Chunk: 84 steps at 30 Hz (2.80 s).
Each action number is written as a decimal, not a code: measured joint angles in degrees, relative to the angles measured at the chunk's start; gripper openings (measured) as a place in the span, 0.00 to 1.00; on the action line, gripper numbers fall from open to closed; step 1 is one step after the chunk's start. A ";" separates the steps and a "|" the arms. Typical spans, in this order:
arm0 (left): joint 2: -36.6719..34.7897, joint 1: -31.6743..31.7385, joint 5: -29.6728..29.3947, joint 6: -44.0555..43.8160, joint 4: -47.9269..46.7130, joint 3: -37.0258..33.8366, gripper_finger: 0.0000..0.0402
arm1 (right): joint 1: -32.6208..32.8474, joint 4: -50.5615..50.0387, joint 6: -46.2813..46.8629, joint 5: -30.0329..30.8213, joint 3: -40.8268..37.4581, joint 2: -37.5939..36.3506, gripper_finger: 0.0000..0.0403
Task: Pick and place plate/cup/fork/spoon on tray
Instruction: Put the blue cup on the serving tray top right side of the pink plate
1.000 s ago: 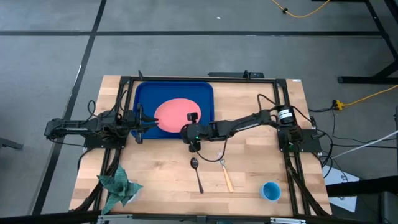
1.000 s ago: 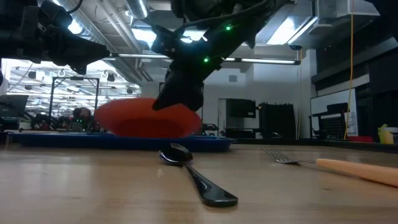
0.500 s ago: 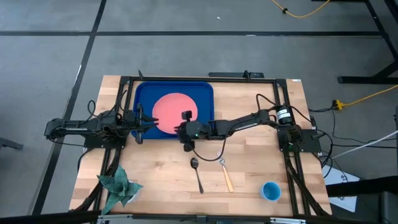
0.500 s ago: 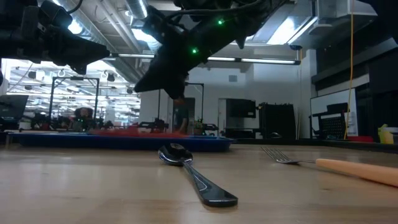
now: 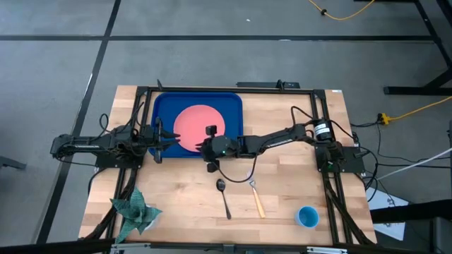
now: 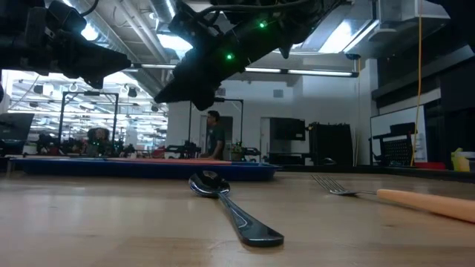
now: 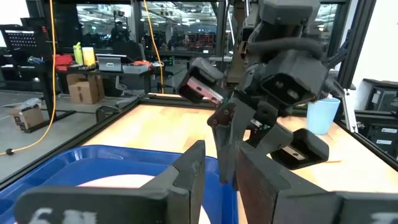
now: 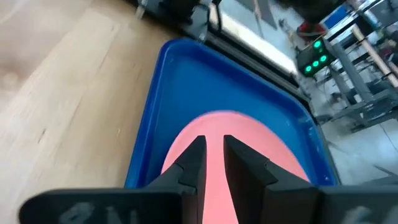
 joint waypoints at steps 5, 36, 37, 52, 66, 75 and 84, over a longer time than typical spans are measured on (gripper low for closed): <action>-0.01 0.00 0.00 -0.02 0.00 0.01 0.20 | 1.66 -8.48 1.40 8.60 -0.13 -4.42 0.15; 0.01 0.00 -12.08 4.24 2.64 -0.01 0.20 | 36.97 -73.44 97.14 -15.52 -0.04 -36.02 0.15; 0.01 0.02 -11.91 4.24 2.56 -0.02 0.20 | 39.10 -73.47 100.31 -15.28 -0.04 -36.01 0.15; -0.01 0.02 -11.63 1.38 1.90 -0.02 0.20 | 56.51 -80.78 104.71 -14.42 -6.70 -35.70 0.15; -0.02 0.02 -11.63 1.29 1.90 -0.02 0.20 | 57.33 -76.61 104.50 -21.39 -14.99 -35.61 0.15; 0.01 0.02 -11.63 1.27 1.90 -0.02 0.20 | 57.27 -72.39 104.27 -13.49 -14.99 -35.61 0.15; -0.01 0.02 -11.63 1.27 1.90 -0.02 0.20 | 57.27 -75.20 104.02 -13.43 -14.99 -33.36 0.15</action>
